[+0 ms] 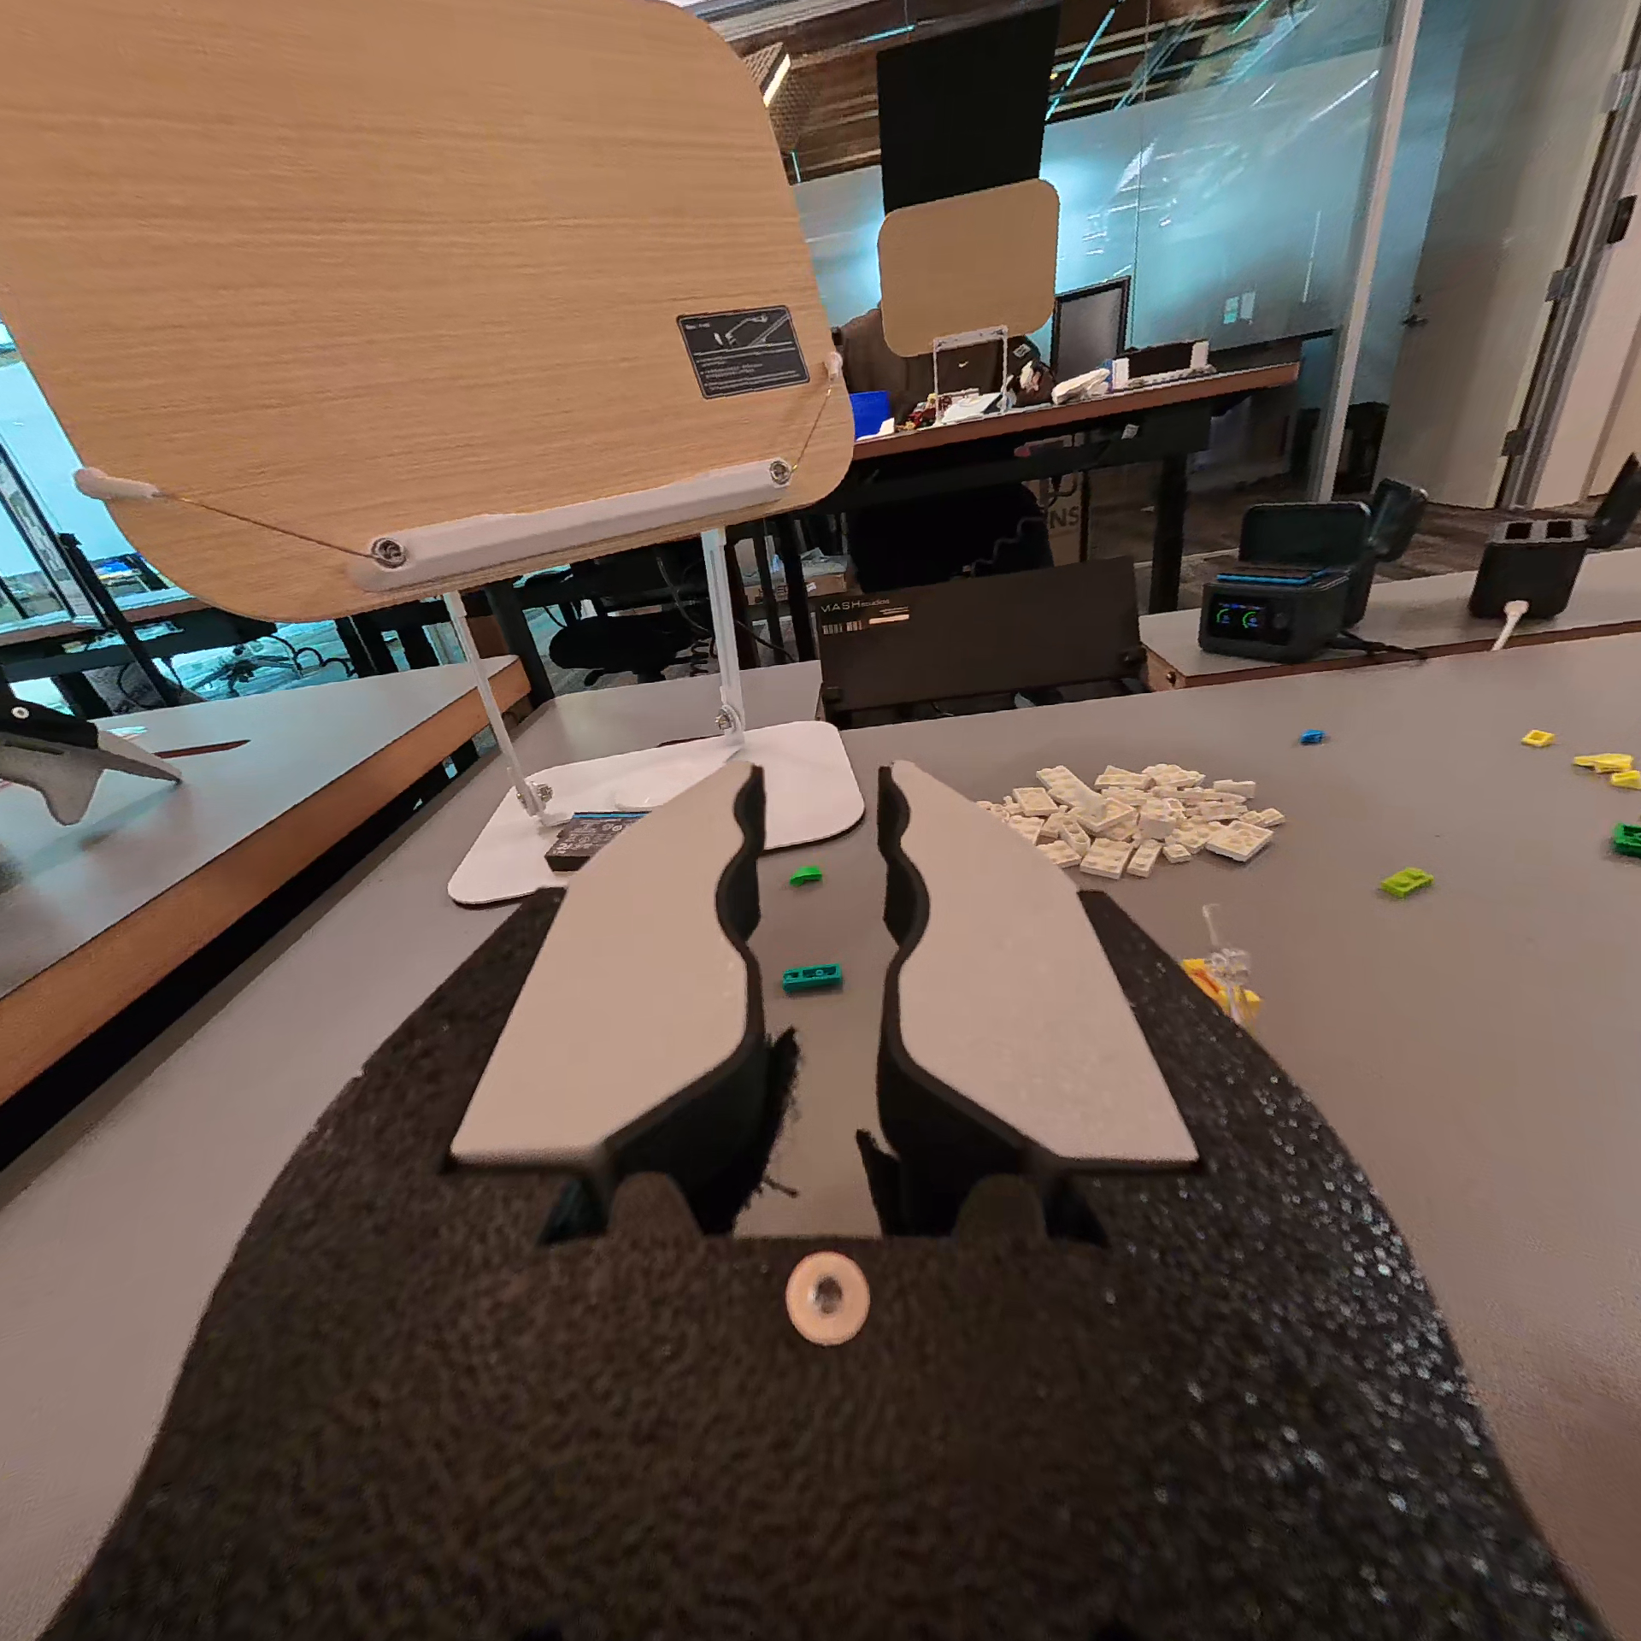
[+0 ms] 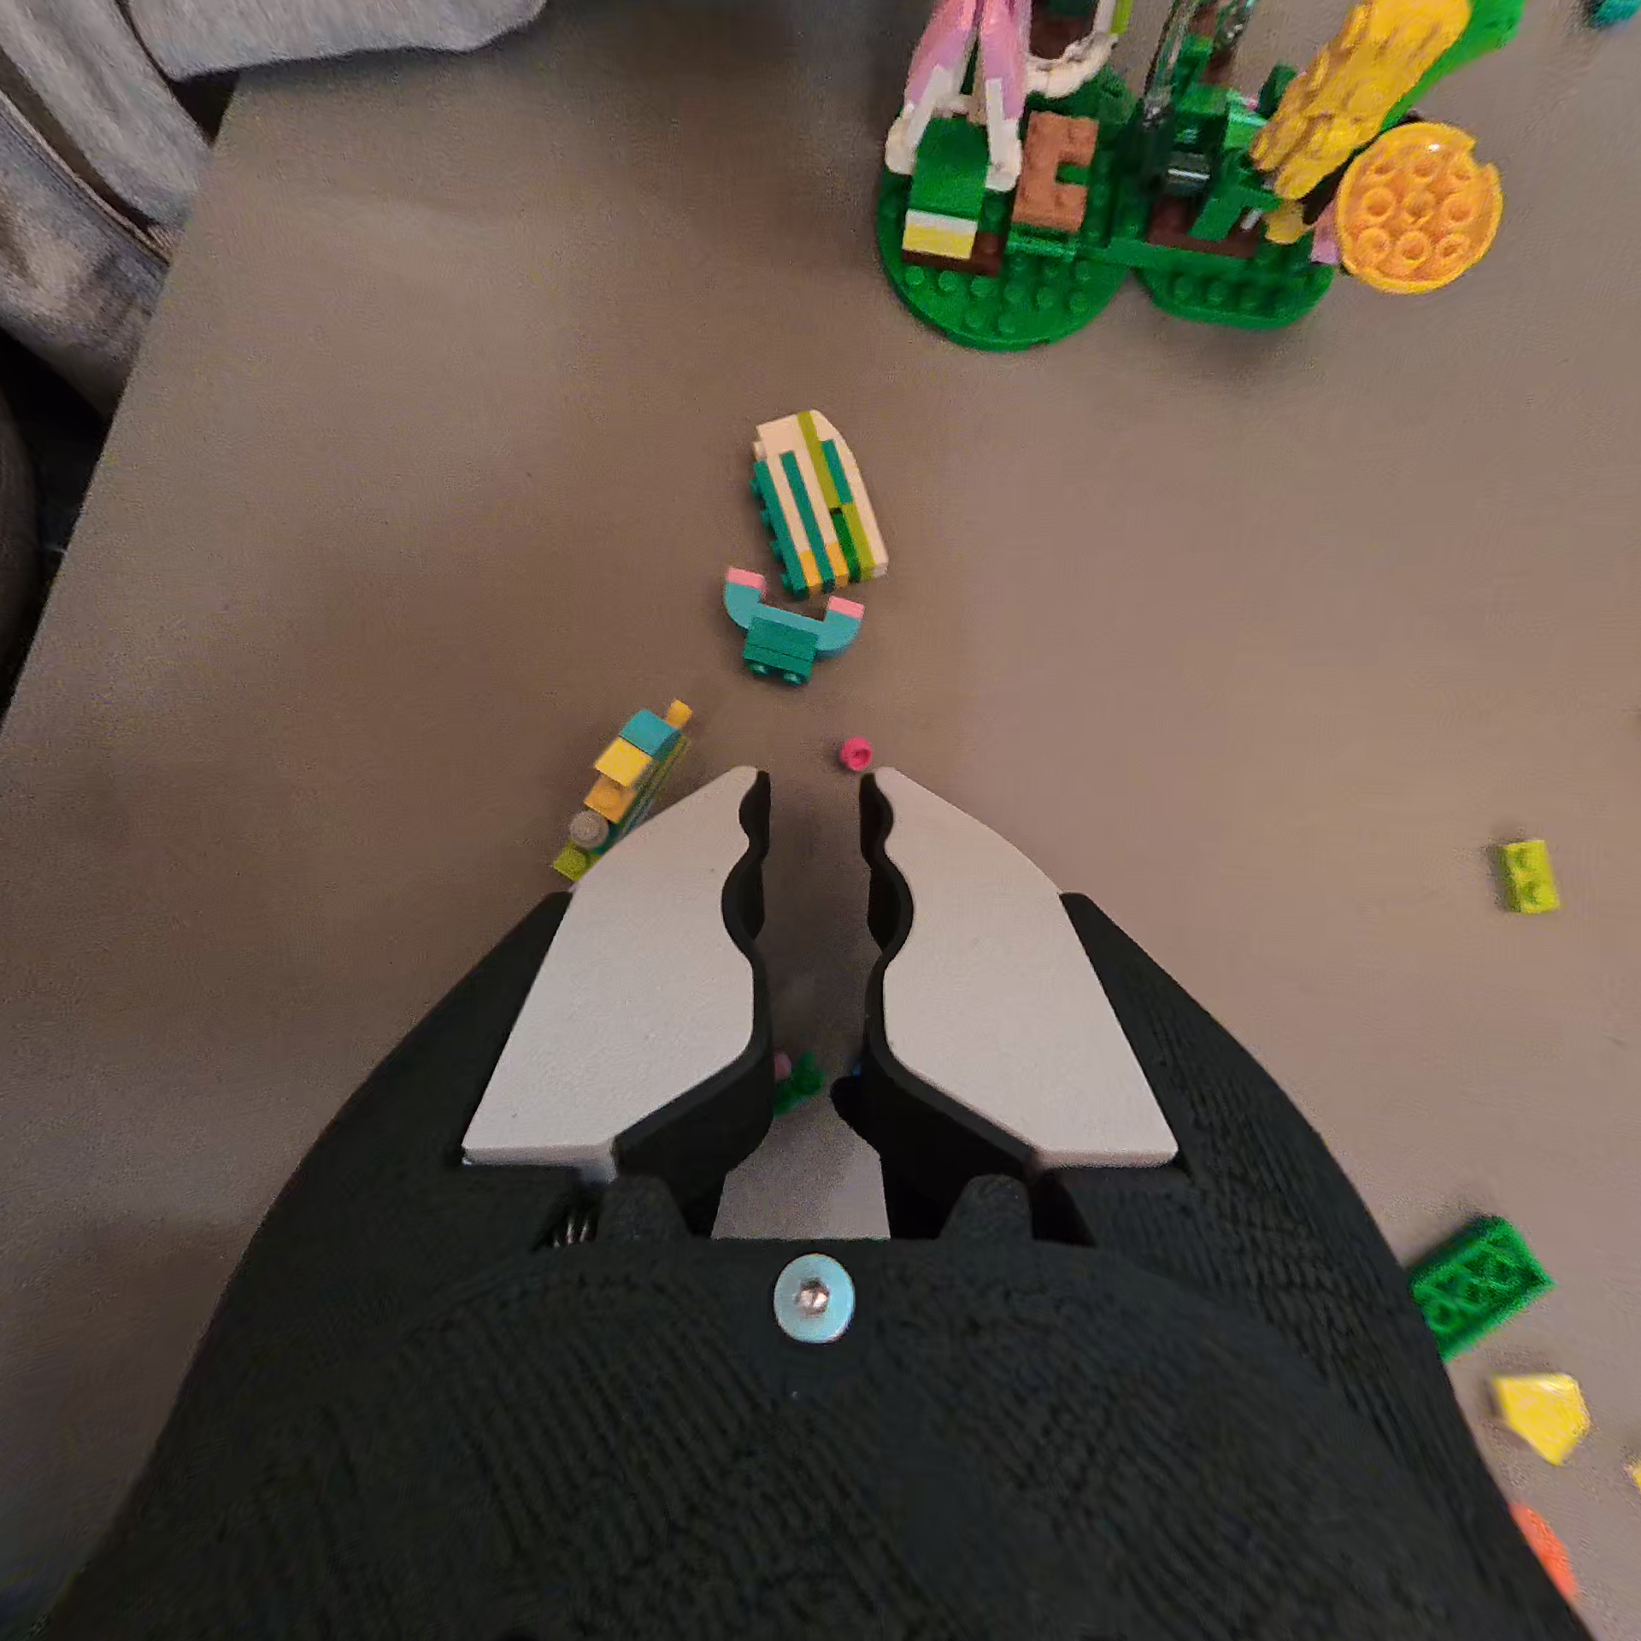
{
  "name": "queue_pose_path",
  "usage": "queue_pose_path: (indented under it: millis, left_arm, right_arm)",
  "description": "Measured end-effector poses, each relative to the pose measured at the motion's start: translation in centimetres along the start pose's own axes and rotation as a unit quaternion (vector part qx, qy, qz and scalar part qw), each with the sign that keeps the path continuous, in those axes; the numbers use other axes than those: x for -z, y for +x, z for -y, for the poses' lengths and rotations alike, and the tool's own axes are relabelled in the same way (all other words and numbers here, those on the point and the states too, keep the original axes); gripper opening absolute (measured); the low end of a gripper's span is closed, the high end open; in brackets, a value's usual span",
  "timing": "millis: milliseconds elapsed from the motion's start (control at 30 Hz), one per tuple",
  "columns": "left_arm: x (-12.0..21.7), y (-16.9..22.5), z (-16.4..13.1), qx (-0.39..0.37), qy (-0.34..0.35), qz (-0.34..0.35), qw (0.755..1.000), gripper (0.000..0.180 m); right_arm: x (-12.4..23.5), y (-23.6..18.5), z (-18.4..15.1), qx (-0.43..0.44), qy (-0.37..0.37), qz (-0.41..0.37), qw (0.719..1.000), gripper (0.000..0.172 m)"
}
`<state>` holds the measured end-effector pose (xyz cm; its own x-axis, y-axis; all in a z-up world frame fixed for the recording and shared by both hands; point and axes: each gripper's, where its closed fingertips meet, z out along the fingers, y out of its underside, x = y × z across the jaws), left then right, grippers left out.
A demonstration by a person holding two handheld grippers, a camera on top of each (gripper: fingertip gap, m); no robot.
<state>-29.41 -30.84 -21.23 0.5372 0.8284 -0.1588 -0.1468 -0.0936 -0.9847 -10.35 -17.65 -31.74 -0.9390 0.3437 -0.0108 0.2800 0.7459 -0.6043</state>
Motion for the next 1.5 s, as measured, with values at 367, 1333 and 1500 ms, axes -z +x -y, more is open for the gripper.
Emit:
queue_pose_path:
  millis: [367,1333,1500]
  left_arm:
    - [0.3,-0.3,0.8,-0.004,0.023,0.01,1.0,0.024]
    - [8.2,21.3,4.2,0.166,-0.177,-0.532,0.811,0.038]
    - [9.1,23.1,4.7,0.187,-0.158,-0.569,0.785,0.029]
  right_arm:
    - [-1.8,-0.5,1.9,-0.031,0.039,0.025,0.998,0.022]
    - [9.5,1.5,5.8,0.162,0.155,-0.405,0.887,0.025]
    - [10.5,0.0,6.1,0.177,0.16,-0.427,0.872,0.025]
